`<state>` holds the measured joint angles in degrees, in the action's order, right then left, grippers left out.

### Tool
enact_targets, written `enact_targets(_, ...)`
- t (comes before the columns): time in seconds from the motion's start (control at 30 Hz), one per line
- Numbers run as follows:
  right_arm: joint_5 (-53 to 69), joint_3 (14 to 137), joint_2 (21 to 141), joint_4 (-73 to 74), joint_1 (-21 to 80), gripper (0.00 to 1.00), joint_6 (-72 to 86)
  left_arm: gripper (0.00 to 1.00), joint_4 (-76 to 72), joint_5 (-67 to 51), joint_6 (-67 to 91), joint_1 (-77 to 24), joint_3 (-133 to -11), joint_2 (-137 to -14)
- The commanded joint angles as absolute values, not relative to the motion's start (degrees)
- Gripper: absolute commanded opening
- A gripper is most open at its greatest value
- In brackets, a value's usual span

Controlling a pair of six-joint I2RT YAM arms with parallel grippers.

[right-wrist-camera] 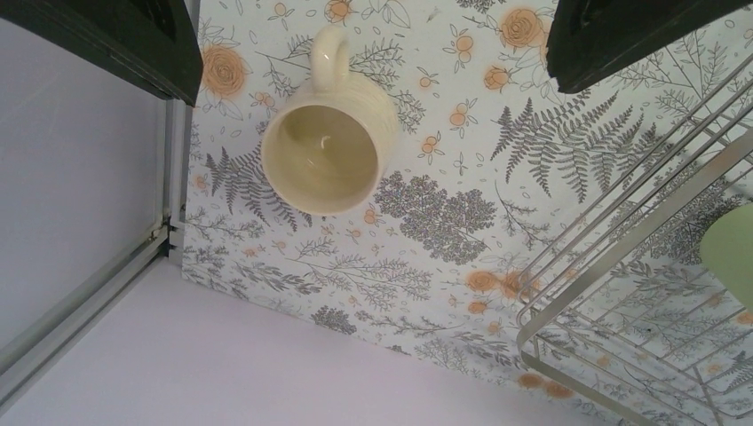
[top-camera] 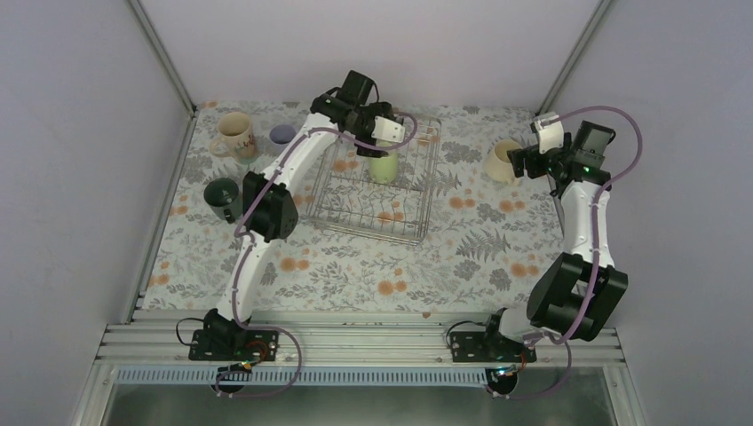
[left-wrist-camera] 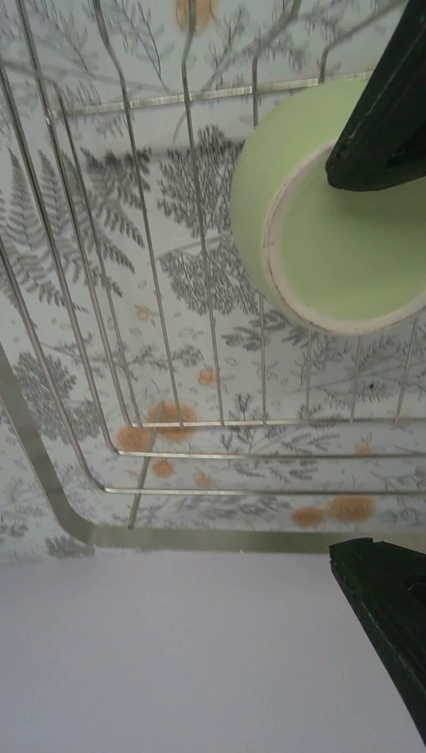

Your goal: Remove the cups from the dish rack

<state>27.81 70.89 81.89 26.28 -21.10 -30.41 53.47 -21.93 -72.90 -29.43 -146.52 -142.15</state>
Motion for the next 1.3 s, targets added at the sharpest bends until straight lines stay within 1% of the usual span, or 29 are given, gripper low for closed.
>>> enact_targets(0.0, 29.37, 71.39, 80.94, 26.62, -21.53, 1.0, -31.1, 0.98, 62.3, -28.54, -71.99, -29.77, -148.61, -140.19)
enact_targets(0.13, 30.4, 71.44, 81.46, 27.16, -21.54, 1.0, -31.18, 1.0, 63.81, -30.65, -74.61, -29.42, -146.94, -135.73)
enact_targets(0.23, 31.47, 71.73, 81.56, 28.21, -21.53, 1.0, -31.89, 1.0, 66.73, -30.74, -78.36, -27.33, -144.89, -133.23)
enact_targets(0.47, 34.73, 73.71, 82.72, 31.35, -21.47, 1.0, -32.47, 1.0, 76.07, -27.75, -84.84, -22.29, -144.46, -134.42)
enact_targets(0.57, 35.7, 74.3, 82.97, 31.81, -21.17, 1.0, -32.22, 0.99, 74.0, -25.2, -85.06, -21.27, -144.35, -136.64)
enact_targets(0.73, 36.13, 73.74, 82.76, 32.41, -20.02, 1.0, -32.33, 1.0, 73.96, -24.45, -89.34, -21.05, -148.98, -142.19)
enact_targets(0.93, 35.86, 72.57, 82.97, 32.78, -19.41, 1.0, -32.94, 1.0, 69.65, -24.13, -90.61, -21.92, -147.68, -145.62)
enact_targets(1.07, 35.69, 71.46, 82.39, 32.54, -19.08, 1.0, -33.24, 1.0, 68.78, -24.33, -90.01, -22.46, -149.49, -148.54)
enact_targets(1.27, 35.63, 70.4, 82.74, 32.09, -18.73, 1.0, -33.41, 1.0, 66.27, -26.0, -89.32, -23.51, -147.88, -148.94)
